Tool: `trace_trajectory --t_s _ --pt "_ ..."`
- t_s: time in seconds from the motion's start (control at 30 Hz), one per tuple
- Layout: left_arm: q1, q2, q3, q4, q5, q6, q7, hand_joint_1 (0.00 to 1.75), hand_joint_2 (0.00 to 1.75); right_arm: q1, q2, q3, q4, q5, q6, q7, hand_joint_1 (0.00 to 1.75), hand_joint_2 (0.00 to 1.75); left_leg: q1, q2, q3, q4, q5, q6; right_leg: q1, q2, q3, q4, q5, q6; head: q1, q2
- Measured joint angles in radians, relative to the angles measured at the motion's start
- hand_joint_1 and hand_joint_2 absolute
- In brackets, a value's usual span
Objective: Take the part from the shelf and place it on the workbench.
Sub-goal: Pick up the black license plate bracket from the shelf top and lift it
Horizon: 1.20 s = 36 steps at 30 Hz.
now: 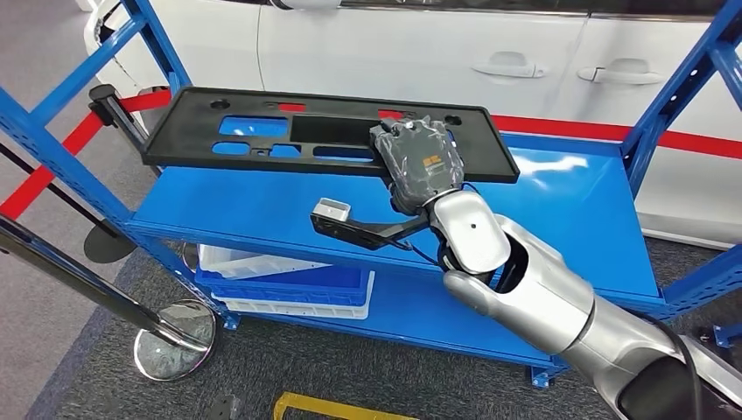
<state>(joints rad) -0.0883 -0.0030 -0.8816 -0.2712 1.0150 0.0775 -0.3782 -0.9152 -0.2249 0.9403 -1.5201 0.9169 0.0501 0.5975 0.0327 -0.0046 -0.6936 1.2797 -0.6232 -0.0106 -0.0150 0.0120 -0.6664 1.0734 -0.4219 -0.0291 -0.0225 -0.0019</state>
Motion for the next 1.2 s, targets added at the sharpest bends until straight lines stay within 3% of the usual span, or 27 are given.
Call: trace_trajectory --t_s 0.03,0.07,0.17,0.23,0.3,0.37,0.4,0.47,0.5,0.53,0.6,0.67,0.73,0.83,0.87,0.93,1.0,1.03,1.1,1.13,1.2 --pt "0.000 0.000 0.000 0.000 0.000 -0.001 0.001 0.00 1.75 0.005 0.000 -0.001 -0.008 0.015 -0.012 -0.002 1.75 1.75 -0.005 0.000 0.002 0.025 -0.009 0.007 0.006 0.000 -0.009 0.000 0.007 -0.003 0.000 0.000" --pt "0.000 0.000 0.000 0.000 0.000 -0.002 0.002 0.00 1.75 0.011 -0.001 -0.004 -0.018 0.031 -0.027 -0.003 1.75 1.75 -0.012 0.000 0.021 0.012 0.002 0.015 0.011 0.000 -0.017 0.000 0.014 -0.005 0.000 0.000" --pt "-0.003 0.002 0.000 0.000 0.002 -0.004 0.005 0.00 1.75 0.026 -0.003 -0.021 -0.054 0.076 -0.071 -0.006 1.75 1.75 -0.040 0.000 0.146 -0.167 0.061 0.048 0.018 0.000 -0.035 0.000 0.034 -0.006 0.001 0.000" --pt "-0.005 0.004 0.000 0.000 0.003 -0.005 0.006 0.00 1.75 0.035 -0.004 -0.033 -0.072 0.089 -0.094 -0.014 1.75 1.75 -0.054 0.000 0.189 -0.246 0.073 0.059 0.015 -0.002 -0.038 -0.006 0.050 0.002 0.000 0.000" --pt "-0.006 0.005 0.000 0.000 0.003 -0.006 0.006 0.00 1.75 0.050 -0.005 -0.044 -0.086 0.093 -0.118 -0.029 1.75 1.75 -0.058 0.000 0.185 -0.263 0.091 0.062 0.011 -0.003 -0.037 -0.019 0.068 0.013 -0.003 0.000" --pt "-0.006 0.005 0.000 0.001 0.002 -0.008 0.005 0.00 1.75 0.063 -0.005 -0.054 -0.095 0.094 -0.136 -0.044 1.75 1.75 -0.052 0.005 0.181 -0.283 0.119 0.066 0.011 -0.003 -0.042 -0.016 0.053 0.021 -0.003 0.000" --pt "-0.007 0.005 0.000 0.001 0.002 -0.008 0.005 0.00 1.75 0.067 -0.005 -0.060 -0.099 0.093 -0.142 -0.049 1.75 1.75 -0.048 0.008 0.175 -0.292 0.134 0.070 0.011 -0.003 -0.050 0.007 0.019 0.026 -0.002 0.000" --pt "-0.008 0.006 0.000 0.001 0.002 -0.009 0.005 0.00 1.75 0.072 -0.006 -0.071 -0.106 0.088 -0.148 -0.054 1.75 1.75 -0.045 0.011 0.154 -0.296 0.157 0.074 0.005 -0.003 -0.073 0.109 -0.080 0.036 -0.002 0.000" --pt "-0.008 0.006 0.000 0.001 0.002 -0.008 0.005 0.00 1.75 0.076 -0.006 -0.076 -0.109 0.085 -0.148 -0.055 1.75 1.75 -0.044 0.012 0.140 -0.294 0.167 0.073 0.001 -0.003 -0.081 0.168 -0.113 0.043 -0.002 0.000" --pt "-0.007 0.006 0.000 0.001 0.002 -0.008 0.005 0.00 1.75 0.081 -0.006 -0.080 -0.112 0.082 -0.149 -0.056 1.75 1.75 -0.042 0.012 0.126 -0.292 0.177 0.070 -0.004 -0.003 -0.082 0.211 -0.123 0.049 -0.002 0.000" --pt "-0.007 0.006 0.000 0.001 0.002 -0.008 0.005 0.00 1.75 0.087 -0.007 -0.088 -0.114 0.075 -0.148 -0.058 1.75 1.75 -0.036 0.013 0.092 -0.280 0.193 0.060 -0.015 -0.004 -0.041 0.208 -0.083 0.063 -0.002 0.000" --pt "-0.007 0.008 0.000 0.001 0.003 -0.008 0.005 0.00 1.75 0.087 -0.009 -0.097 -0.118 0.075 -0.147 -0.058 1.75 1.75 -0.031 0.012 0.058 -0.257 0.202 0.047 -0.021 -0.004 0.044 0.103 -0.062 0.075 -0.001 0.000" --pt "-0.007 0.011 0.000 0.001 0.003 -0.007 0.005 0.00 1.75 0.088 -0.012 -0.107 -0.126 0.086 -0.145 -0.057 1.75 1.75 -0.029 0.011 0.033 -0.237 0.210 0.034 -0.018 -0.001 0.094 0.019 -0.081 0.066 -0.003 0.000" --pt "-0.004 0.012 0.000 0.001 0.004 -0.006 0.004 0.00 1.75 0.090 -0.018 -0.117 -0.130 0.090 -0.145 -0.055 1.75 1.75 -0.021 0.009 0.018 -0.229 0.223 0.014 -0.008 0.000 0.084 0.004 -0.075 0.031 -0.004 0.000" --pt "-0.002 0.013 0.000 0.001 0.004 -0.006 0.004 0.00 1.75 0.090 -0.019 -0.118 -0.131 0.090 -0.145 -0.054 1.75 1.75 -0.018 0.008 0.009 -0.219 0.210 0.008 -0.006 -0.001 0.076 0.003 -0.066 0.020 -0.005 0.000" --pt "-0.001 0.013 -0.001 0.002 0.004 -0.006 0.005 0.00 1.75 0.091 -0.020 -0.120 -0.134 0.091 -0.145 -0.053 1.75 1.75 -0.014 0.008 -0.018 -0.151 0.135 0.002 -0.005 -0.003 0.056 0.001 -0.045 0.002 -0.007 0.000" --pt "-0.002 0.012 -0.001 0.002 0.003 -0.006 0.005 0.00 1.75 0.092 -0.022 -0.123 -0.136 0.094 -0.146 -0.053 1.75 1.75 -0.014 0.008 -0.047 -0.034 0.048 0.001 0.000 -0.003 0.030 0.001 -0.025 -0.005 -0.009 0.000" --pt "-0.003 0.012 -0.001 0.002 0.001 -0.006 0.005 0.00 1.75 0.094 -0.022 -0.124 -0.136 0.098 -0.146 -0.053 1.75 1.75 -0.015 0.008 -0.051 0.013 0.029 0.003 0.004 -0.003 0.016 0.001 -0.014 -0.007 -0.009 0.000" --pt "-0.005 0.013 -0.004 0.002 0.000 -0.006 0.005 0.00 1.75 0.100 -0.024 -0.124 -0.135 0.104 -0.146 -0.053 1.75 1.75 -0.021 0.008 -0.014 0.019 0.053 0.013 0.008 -0.003 -0.014 0.002 0.009 -0.008 -0.009 0.000" --pt "-0.006 0.013 -0.006 0.002 -0.001 -0.006 0.005 0.00 1.75 0.102 -0.025 -0.125 -0.135 0.106 -0.147 -0.053 1.75 1.75 -0.027 0.007 0.028 -0.023 0.078 0.021 0.009 -0.003 -0.027 0.002 0.020 -0.008 -0.009 0.000" --pt "-0.011 0.017 -0.008 0.002 -0.001 -0.005 0.005 0.00 1.75 0.105 -0.027 -0.128 -0.135 0.106 -0.150 -0.056 1.75 1.75 -0.041 0.008 0.132 -0.159 0.088 0.038 0.009 -0.003 -0.047 0.001 0.041 -0.004 -0.009 0.000"
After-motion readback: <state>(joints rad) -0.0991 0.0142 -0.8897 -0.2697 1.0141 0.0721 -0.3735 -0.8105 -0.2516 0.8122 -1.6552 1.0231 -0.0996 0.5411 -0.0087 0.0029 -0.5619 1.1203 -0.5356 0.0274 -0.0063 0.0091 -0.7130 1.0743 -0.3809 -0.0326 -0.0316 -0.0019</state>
